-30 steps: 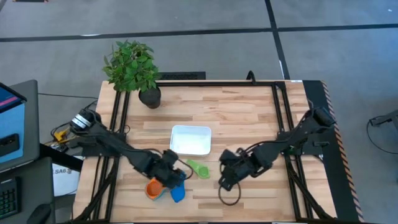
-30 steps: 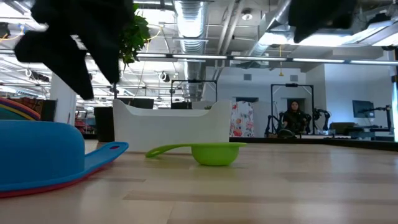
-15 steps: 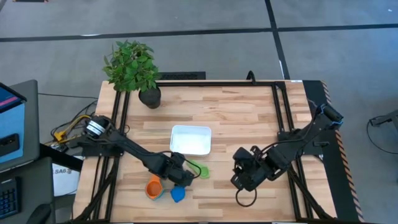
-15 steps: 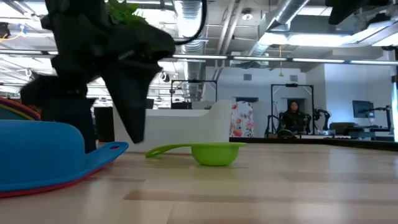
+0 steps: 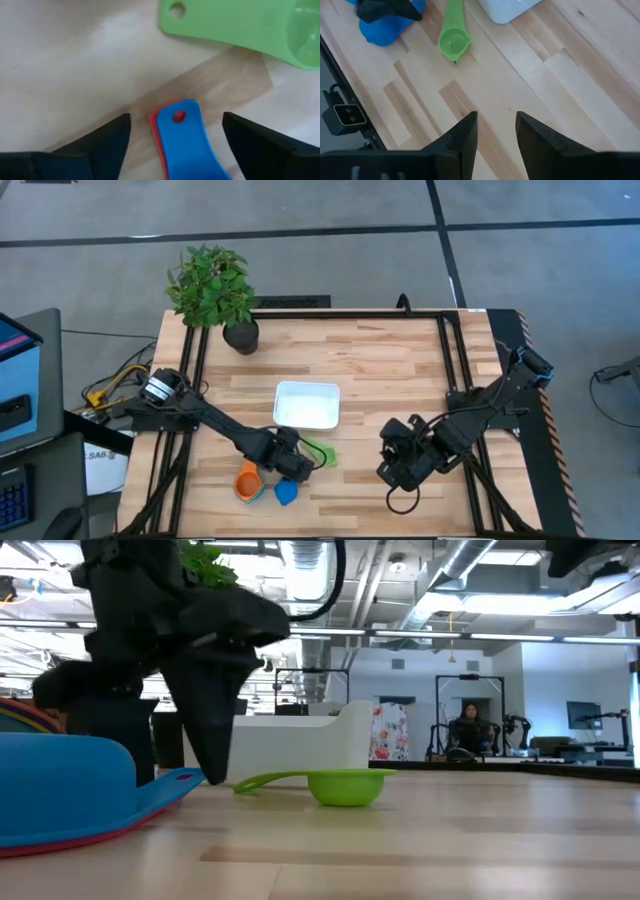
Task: Nest measuring cups in basket
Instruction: Stack the blue measuring cup into the orange measuring cup
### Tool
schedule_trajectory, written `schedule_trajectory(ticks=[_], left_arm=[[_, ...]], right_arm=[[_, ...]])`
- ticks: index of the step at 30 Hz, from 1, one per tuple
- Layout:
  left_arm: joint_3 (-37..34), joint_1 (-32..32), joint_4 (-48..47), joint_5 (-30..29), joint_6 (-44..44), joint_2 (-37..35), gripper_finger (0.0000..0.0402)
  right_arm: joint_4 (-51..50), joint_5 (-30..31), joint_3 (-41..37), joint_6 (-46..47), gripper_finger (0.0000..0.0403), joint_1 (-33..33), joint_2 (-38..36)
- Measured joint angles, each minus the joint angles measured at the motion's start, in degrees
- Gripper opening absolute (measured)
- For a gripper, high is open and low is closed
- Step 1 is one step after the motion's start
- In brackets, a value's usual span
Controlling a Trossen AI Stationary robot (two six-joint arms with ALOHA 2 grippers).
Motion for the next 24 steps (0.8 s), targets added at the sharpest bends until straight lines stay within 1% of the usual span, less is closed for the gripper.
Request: schedule_trajectory(ticks=[10, 17, 24], left_arm=[[0.51, 0.05, -0.11, -1.42, 0.21, 0.12, 0.0206], [0.53, 0.18, 0.01, -2.73, -0.03, 0.12, 0.0154], [0.55, 0.16, 2.44, -3.51, -0.35, 0.12, 0.0108]], right_arm=[[-0.16, 0.5, 0.0, 0.2, 0.0143, -0.02, 0.01], [-0.17, 1.61, 0.0, 1.49, 0.0137, 0.04, 0.01], [-0.19, 1.92, 0.0, 1.68, 0.0136, 0.04, 0.02]])
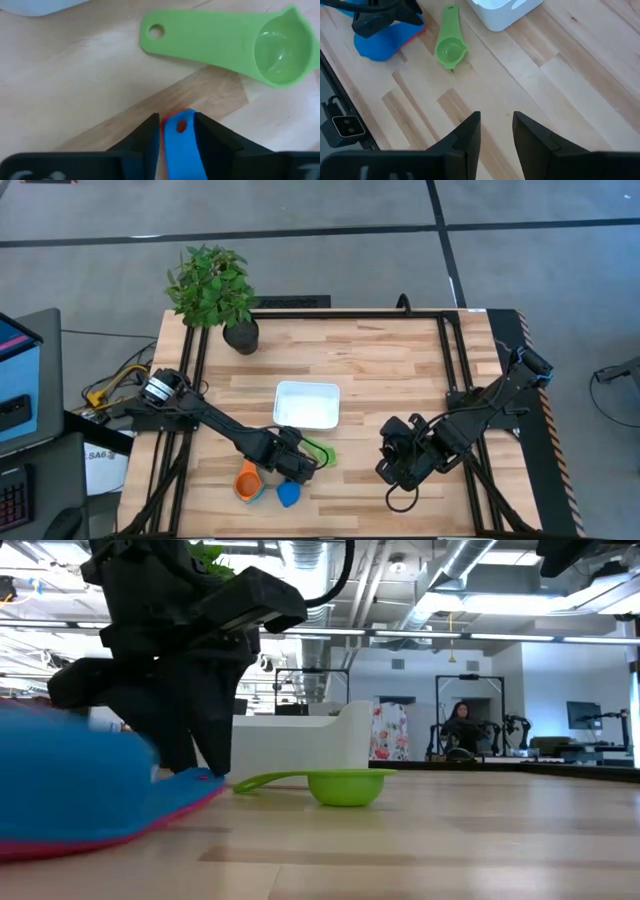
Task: Nest measuring cups in basket
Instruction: Stack the blue measuring cup into the orange measuring cup
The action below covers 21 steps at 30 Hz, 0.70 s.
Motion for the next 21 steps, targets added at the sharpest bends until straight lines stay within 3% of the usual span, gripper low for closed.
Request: schedule_trajectory(ticks=[15, 21], left_arm=[[0.03, 0.58, -0.13, -0.37, 0.5, -0.02, 0.0013], [0.07, 0.88, -0.03, 0.5, 0.43, -0.07, 0.0003]], right_arm=[[-0.57, 1.04, 0.0, 2.69, 0.0129, 0.0, 0.02], [11.42, 0.94, -1.42, -0.41, 0.0123, 0.28, 0.02]])
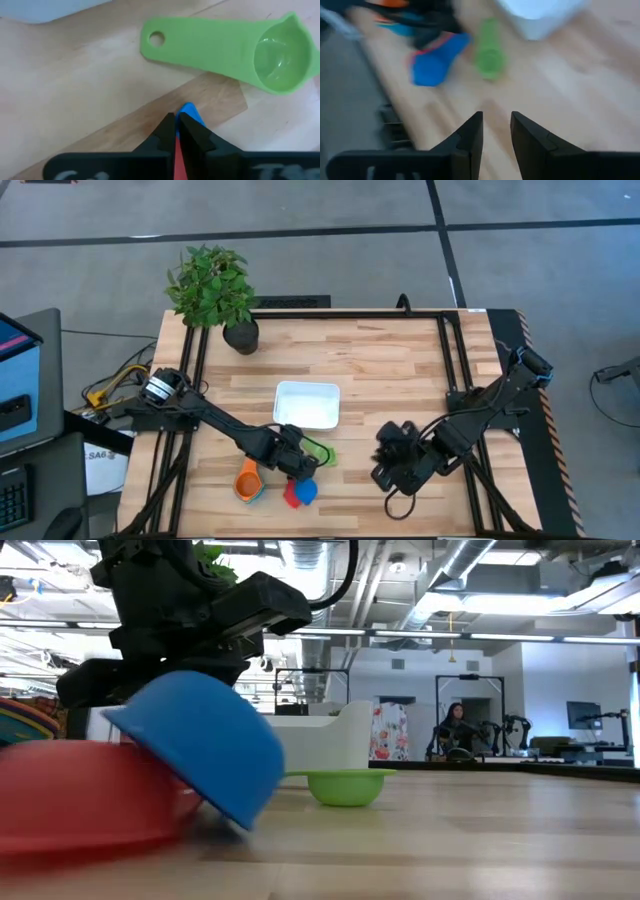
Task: Nest measuring cups in basket
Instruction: Stack the blue measuring cup into the orange measuring cup
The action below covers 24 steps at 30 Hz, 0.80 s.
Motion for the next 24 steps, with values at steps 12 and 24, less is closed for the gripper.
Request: schedule_trajectory(ticks=[12, 24], left_arm=[[6.22, 1.1, -1.72, 0.4, 4.97, -0.04, 0.0001], [17.69, 3.05, -1.72, -5.14, 15.32, -0.07, 0.0]], right_arm=[[25.4, -2.71, -10.55, -1.94, 0.0121, -1.55, 0.09], [18.46, -1.92, -10.56, -0.57, 0.0119, -1.31, -3.3]])
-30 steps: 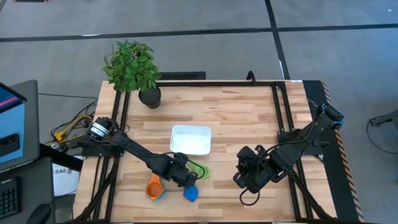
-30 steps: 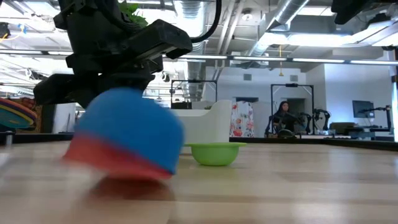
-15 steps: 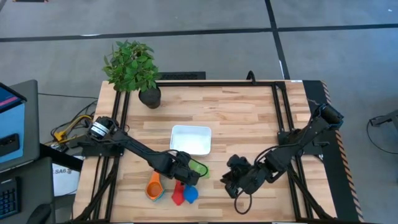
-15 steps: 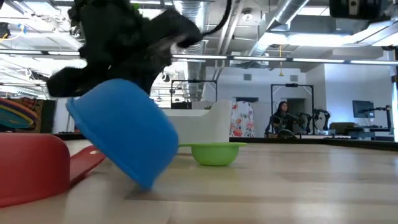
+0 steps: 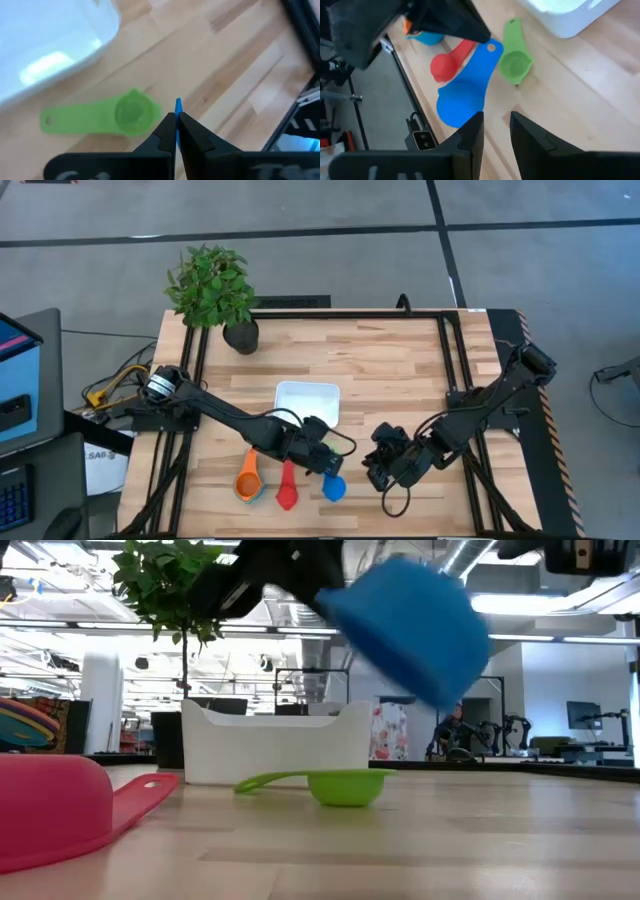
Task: Nest measuring cups in basket
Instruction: Stack the blue measuring cup into the orange measuring cup
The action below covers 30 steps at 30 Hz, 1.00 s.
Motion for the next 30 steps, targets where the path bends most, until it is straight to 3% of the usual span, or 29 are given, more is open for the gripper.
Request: schedule_trajectory(ticks=[10, 15, 22, 26, 30], left_arm=[[9.31, 0.88, -6.1, -5.3, 12.83, -0.35, 0.0], [13.82, 2.15, -12.36, -7.87, 16.37, -2.12, 0.0], [14.59, 2.1, -12.58, -9.54, 30.96, -8.58, 0.0], [14.61, 1.73, -12.16, -8.89, 38.66, -12.66, 0.0], [14.61, 0.96, -7.57, -1.27, 51.15, -16.54, 0.0]], right_arm=[[-2.36, 2.18, 0.0, -0.83, 0.013, 1.05, -4.22], [-1.13, 2.82, 0.0, -2.44, 0.0169, 1.02, -3.98], [2.04, 6.5, -0.23, -5.73, 0.0221, 1.33, -4.02], [9.88, 7.8, -2.93, -9.91, 0.0228, 1.28, -4.81], [30.17, 7.42, -9.55, -19.31, 0.0224, 0.9, -6.78]])
